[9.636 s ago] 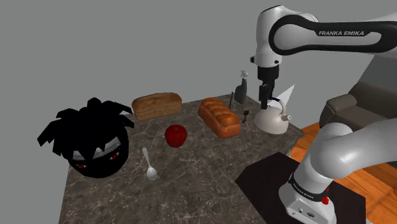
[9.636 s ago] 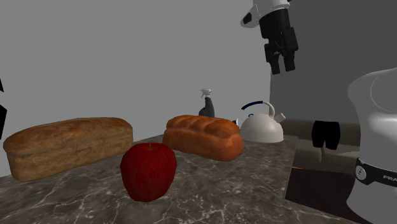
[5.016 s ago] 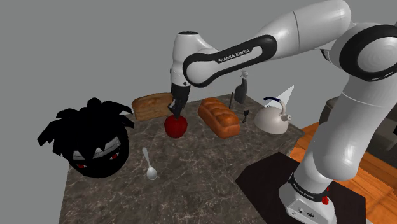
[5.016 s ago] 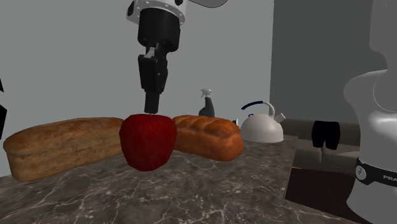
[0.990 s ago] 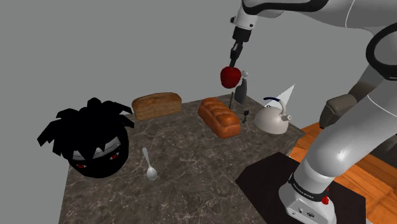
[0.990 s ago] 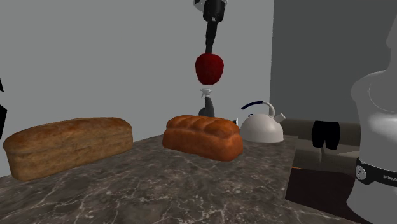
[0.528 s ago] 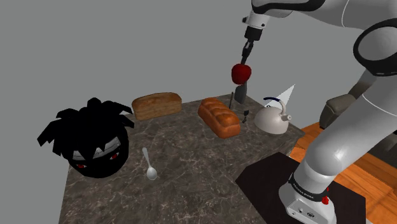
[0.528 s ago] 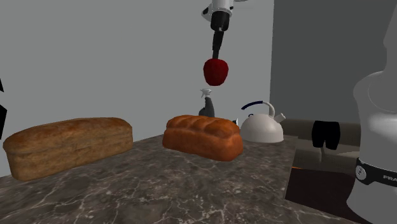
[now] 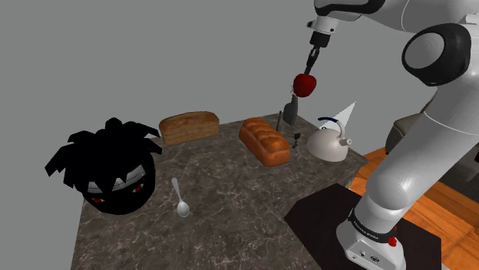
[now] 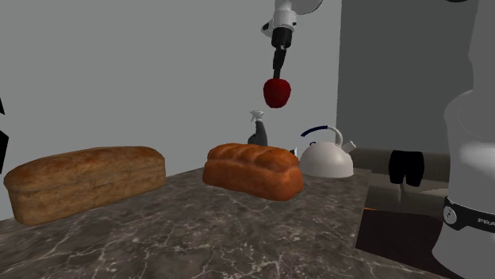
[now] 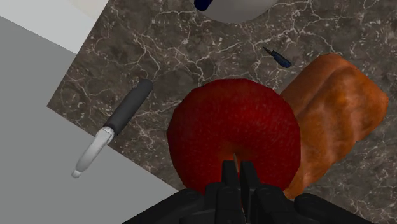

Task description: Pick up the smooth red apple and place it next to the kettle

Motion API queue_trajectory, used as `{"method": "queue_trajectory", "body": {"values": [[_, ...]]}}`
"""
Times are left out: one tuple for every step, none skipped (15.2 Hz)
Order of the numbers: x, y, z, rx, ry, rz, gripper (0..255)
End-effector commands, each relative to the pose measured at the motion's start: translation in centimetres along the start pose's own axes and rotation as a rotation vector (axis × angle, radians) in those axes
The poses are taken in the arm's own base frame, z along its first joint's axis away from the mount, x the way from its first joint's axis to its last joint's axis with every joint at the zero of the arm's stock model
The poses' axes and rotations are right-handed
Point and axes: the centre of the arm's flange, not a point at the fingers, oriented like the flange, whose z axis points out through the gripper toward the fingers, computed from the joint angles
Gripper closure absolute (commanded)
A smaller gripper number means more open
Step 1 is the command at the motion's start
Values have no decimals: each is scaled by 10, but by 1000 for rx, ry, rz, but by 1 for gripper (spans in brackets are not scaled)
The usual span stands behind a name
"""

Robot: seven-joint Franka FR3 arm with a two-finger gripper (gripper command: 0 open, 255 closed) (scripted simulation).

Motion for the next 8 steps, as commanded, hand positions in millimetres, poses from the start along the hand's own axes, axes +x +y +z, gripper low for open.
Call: {"method": "queue_trajectory", "body": {"values": [[-11, 19, 0, -1, 0, -2, 255], [-11, 19, 5, -1, 0, -2, 255], [-12, 19, 10, -1, 0, -2, 255], [-13, 19, 15, -1, 0, -2, 255], [-13, 20, 21, -1, 0, -2, 255], [-14, 20, 26, -1, 0, -2, 255], [-15, 20, 31, -1, 0, -2, 255], [-15, 20, 36, -1, 0, -2, 255]]}}
